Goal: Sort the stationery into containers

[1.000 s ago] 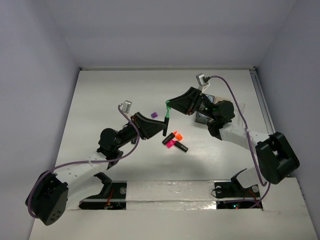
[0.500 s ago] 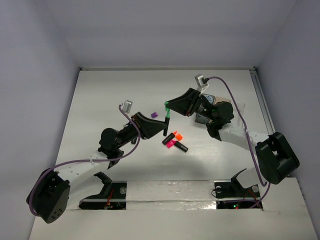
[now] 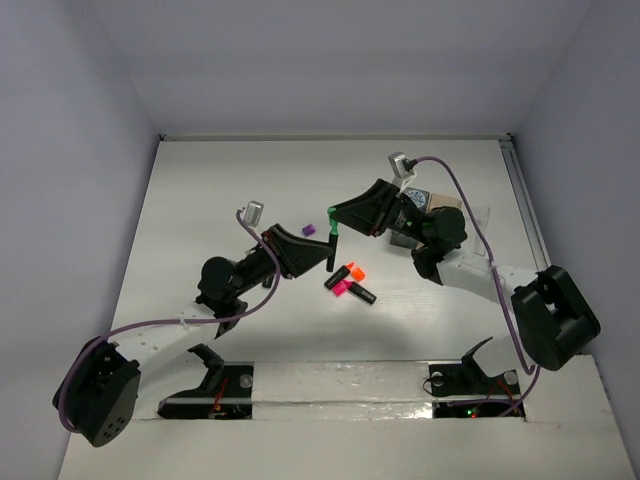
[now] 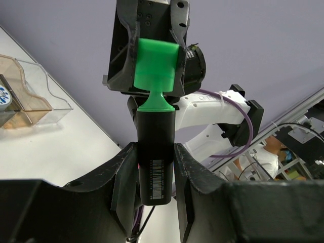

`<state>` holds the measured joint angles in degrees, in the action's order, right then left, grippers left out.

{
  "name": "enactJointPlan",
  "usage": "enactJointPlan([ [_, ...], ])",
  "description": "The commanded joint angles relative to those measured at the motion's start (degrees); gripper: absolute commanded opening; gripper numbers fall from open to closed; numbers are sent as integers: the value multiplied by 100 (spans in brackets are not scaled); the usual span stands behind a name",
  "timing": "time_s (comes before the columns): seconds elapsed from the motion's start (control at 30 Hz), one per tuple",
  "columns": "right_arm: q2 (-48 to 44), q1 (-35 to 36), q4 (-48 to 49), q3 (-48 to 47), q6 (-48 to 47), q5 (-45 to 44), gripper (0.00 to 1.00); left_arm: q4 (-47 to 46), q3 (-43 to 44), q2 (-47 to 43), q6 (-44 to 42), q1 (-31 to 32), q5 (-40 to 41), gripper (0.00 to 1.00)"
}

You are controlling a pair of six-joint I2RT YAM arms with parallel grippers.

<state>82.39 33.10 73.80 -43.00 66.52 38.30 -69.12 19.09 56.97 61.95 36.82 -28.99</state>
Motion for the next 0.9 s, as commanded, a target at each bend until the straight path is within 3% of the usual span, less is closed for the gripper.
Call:
enactJointPlan([
  [0.0,-206,100,224,3,-332,-121,31,-496,-28,-116,-69,-61,25,0],
  [0.37,-382,293,556,284,-509,-473,32,-435,-81,-353,-148,-61,280,0],
  [0.87,-241,513,1444,538,-438,-754,31,-1209,-2,-81,72,-113,333,0],
])
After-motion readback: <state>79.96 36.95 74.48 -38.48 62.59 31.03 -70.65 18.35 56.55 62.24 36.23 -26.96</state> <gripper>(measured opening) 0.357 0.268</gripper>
